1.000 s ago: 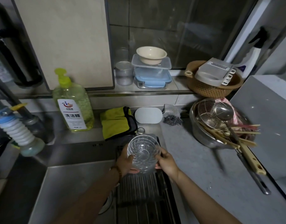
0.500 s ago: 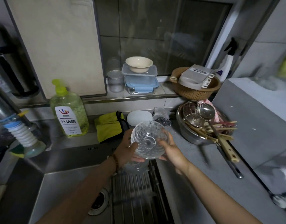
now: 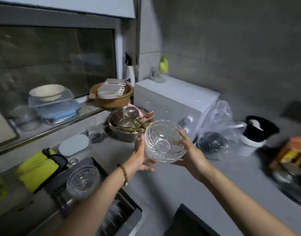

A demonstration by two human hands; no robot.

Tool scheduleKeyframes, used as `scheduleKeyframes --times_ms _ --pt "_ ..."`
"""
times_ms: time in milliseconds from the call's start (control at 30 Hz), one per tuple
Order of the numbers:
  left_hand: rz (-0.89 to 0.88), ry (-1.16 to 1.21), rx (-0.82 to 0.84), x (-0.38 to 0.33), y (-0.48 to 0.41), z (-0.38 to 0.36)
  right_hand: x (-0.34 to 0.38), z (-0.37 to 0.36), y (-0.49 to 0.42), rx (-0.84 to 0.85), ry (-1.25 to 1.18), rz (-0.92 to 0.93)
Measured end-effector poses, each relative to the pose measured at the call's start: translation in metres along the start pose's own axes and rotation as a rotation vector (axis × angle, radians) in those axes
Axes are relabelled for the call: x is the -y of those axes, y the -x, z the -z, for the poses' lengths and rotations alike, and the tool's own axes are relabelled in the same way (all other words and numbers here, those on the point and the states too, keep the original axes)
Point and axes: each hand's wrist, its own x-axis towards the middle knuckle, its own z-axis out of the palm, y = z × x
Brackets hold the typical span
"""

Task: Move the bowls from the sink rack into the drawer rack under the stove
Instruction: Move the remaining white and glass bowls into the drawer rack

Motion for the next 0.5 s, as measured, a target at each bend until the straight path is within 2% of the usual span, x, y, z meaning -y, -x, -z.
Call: scheduleKeyframes --times_ms 133,267,400,500 --pt "0.007 0.004 0.310 0.006 0.013 -0.078 0.007 0.064 0.074 -0.191 -0.045 0.044" --pt "0.114 0.069 0.656 0.014 0.047 -0.172 0.005 0.131 0.153 -0.377 -0.056 0.063" --pt "0.215 0.127 0.815 0.029 0.093 -0.268 -0.001 0.198 0.238 -0.537 -0.031 0.110" --pt "0.262 0.168 0.856 0.053 0.133 -0.340 -0.010 0.250 0.306 -0.652 0.019 0.128"
